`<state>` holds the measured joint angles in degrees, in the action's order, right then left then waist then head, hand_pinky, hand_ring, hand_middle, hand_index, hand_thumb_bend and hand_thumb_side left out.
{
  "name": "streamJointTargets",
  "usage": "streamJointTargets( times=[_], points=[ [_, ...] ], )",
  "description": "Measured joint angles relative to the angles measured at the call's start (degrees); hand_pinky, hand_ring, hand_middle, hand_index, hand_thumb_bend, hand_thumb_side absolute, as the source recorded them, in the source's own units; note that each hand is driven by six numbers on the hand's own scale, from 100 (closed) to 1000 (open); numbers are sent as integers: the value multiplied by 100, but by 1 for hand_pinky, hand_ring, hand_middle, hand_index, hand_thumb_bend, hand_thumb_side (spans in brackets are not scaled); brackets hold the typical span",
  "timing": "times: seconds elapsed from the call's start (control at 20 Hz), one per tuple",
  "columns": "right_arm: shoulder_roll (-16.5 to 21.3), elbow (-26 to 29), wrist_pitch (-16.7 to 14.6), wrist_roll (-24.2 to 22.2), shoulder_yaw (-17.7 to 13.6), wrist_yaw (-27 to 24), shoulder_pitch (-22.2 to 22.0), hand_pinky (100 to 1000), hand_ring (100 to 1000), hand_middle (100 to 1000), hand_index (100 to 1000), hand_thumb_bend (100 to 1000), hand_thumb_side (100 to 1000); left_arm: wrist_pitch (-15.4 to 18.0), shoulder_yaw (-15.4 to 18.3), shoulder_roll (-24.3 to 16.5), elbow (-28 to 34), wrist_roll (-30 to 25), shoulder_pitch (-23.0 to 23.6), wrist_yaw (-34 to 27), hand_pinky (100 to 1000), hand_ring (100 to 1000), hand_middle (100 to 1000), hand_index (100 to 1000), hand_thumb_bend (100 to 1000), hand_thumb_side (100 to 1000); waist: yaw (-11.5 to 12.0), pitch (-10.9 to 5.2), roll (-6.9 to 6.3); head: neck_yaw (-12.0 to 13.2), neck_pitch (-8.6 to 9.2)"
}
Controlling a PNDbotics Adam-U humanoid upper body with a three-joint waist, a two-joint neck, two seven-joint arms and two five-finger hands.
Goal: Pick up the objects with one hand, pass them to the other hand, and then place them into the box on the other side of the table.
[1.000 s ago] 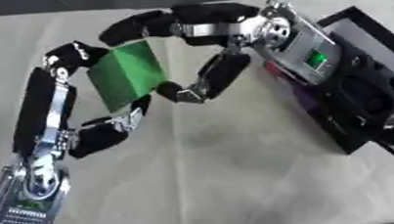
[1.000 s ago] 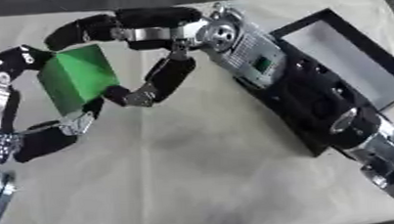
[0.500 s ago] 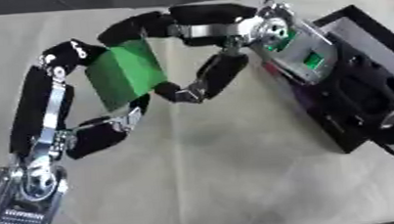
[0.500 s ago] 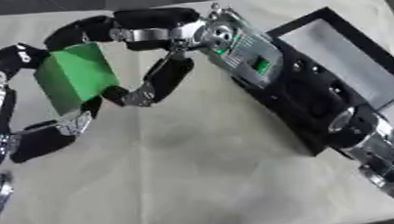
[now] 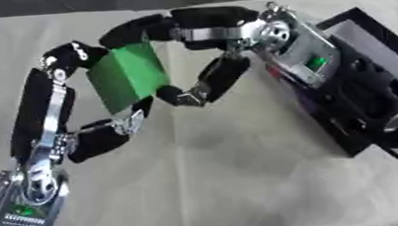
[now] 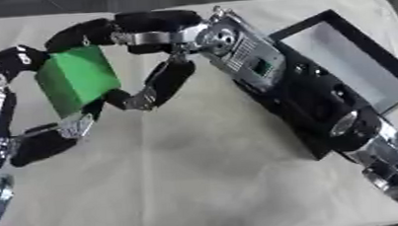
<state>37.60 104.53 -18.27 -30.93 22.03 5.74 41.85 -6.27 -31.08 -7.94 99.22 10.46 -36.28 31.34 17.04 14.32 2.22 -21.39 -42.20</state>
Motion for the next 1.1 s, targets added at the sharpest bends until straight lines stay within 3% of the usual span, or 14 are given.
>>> streamJointTargets(
  times=[1.1],
  points=[
    [0, 6, -18, -5, 3, 42, 0, 1000, 1000, 1000, 1000, 100, 169, 107, -24, 12, 13, -16, -44, -72, 776, 589, 449, 475, 100, 100, 46, 35, 0, -56, 0]
  ],
)
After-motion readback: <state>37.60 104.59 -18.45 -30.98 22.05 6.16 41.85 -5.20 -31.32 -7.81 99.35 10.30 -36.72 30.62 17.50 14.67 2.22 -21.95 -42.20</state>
